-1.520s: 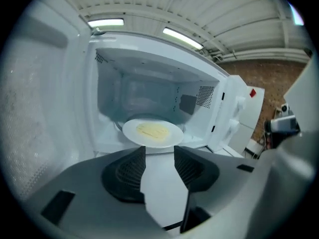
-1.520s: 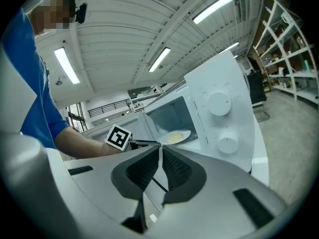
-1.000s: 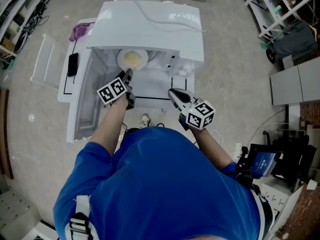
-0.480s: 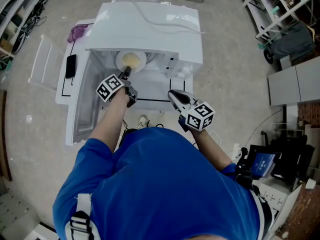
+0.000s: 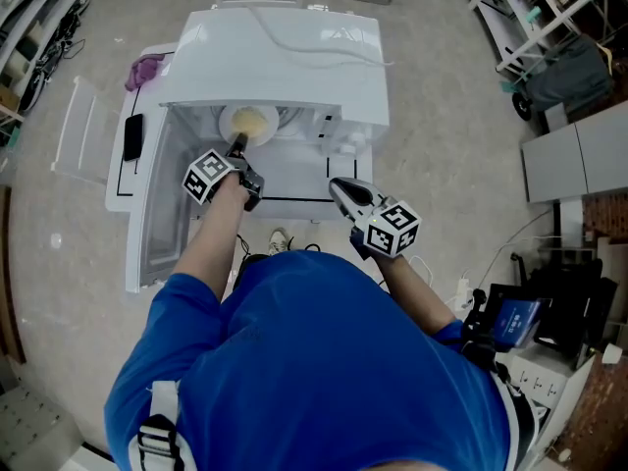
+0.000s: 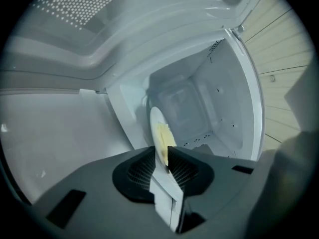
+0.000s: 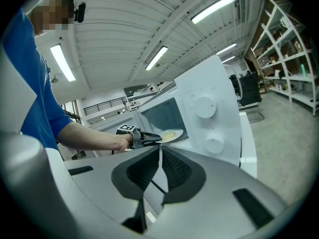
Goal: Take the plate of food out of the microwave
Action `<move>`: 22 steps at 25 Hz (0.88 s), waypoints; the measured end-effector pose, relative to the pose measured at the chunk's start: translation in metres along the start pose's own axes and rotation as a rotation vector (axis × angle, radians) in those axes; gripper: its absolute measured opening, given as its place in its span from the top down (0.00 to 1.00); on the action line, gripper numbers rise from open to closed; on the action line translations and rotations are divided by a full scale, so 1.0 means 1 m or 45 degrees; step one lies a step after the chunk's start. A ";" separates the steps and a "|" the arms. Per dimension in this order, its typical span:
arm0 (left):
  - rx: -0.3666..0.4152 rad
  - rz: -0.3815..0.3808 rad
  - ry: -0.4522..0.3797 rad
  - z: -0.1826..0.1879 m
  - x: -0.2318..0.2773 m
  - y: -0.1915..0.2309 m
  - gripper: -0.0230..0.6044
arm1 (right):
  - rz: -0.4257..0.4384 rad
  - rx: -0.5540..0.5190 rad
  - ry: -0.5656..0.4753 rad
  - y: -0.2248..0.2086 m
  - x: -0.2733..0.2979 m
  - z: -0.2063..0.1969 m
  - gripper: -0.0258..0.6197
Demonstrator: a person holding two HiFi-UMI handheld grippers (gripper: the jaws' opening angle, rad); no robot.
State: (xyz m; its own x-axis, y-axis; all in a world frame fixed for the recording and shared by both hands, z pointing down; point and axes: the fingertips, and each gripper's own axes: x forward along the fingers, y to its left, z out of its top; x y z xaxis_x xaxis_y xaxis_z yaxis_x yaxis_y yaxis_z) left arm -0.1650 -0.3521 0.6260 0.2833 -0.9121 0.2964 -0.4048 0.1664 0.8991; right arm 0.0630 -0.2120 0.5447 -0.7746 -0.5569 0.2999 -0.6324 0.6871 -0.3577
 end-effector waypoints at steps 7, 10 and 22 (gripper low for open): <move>-0.055 -0.018 -0.019 0.000 -0.001 0.002 0.87 | 0.001 -0.003 -0.005 -0.002 -0.001 0.000 0.92; -0.090 -0.025 -0.029 0.000 -0.003 0.004 0.88 | 0.001 -0.003 -0.005 -0.002 -0.002 0.000 0.93; -0.172 -0.048 -0.082 -0.003 -0.015 0.013 0.93 | 0.017 -0.008 -0.010 -0.002 -0.003 -0.003 0.92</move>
State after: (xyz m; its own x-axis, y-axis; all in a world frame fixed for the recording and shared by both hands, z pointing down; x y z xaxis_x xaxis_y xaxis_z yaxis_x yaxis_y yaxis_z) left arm -0.1721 -0.3356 0.6340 0.2380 -0.9401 0.2439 -0.2727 0.1764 0.9458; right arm 0.0665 -0.2100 0.5469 -0.7828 -0.5516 0.2881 -0.6223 0.6973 -0.3558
